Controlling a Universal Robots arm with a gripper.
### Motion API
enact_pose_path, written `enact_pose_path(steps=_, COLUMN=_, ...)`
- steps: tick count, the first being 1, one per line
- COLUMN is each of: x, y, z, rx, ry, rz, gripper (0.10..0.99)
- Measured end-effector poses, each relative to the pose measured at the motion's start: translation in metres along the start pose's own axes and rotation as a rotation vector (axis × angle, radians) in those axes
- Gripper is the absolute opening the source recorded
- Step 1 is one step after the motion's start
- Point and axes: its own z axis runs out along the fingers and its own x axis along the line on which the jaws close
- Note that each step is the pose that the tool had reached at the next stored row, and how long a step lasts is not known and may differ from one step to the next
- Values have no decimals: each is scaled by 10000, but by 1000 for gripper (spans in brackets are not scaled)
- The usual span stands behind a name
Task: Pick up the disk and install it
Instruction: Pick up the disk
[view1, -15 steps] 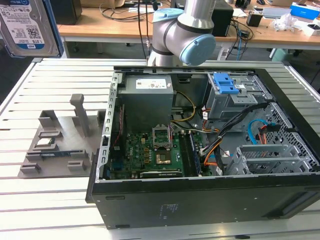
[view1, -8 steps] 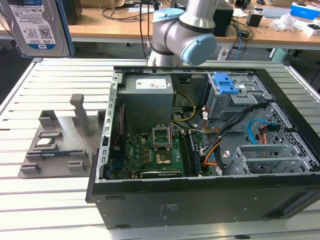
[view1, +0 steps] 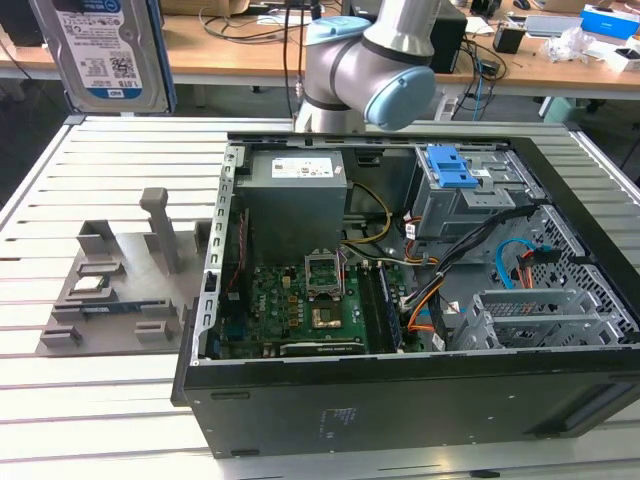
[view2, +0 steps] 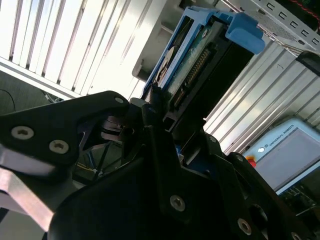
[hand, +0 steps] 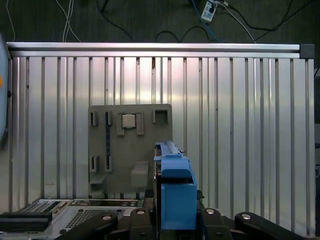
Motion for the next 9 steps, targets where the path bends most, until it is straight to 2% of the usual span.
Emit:
enact_pose_path(steps=3, x=1, y=-137, z=-4, rx=-8, ry=0, rz=-2, gripper=365)
enact_pose_path(steps=4, x=0, y=-205, z=-6, rx=-12, ry=0, rz=-1, gripper=365)
enact_pose_path(steps=9, x=1, y=-389, z=-12, rx=-24, ry=0, rz=-1, gripper=365)
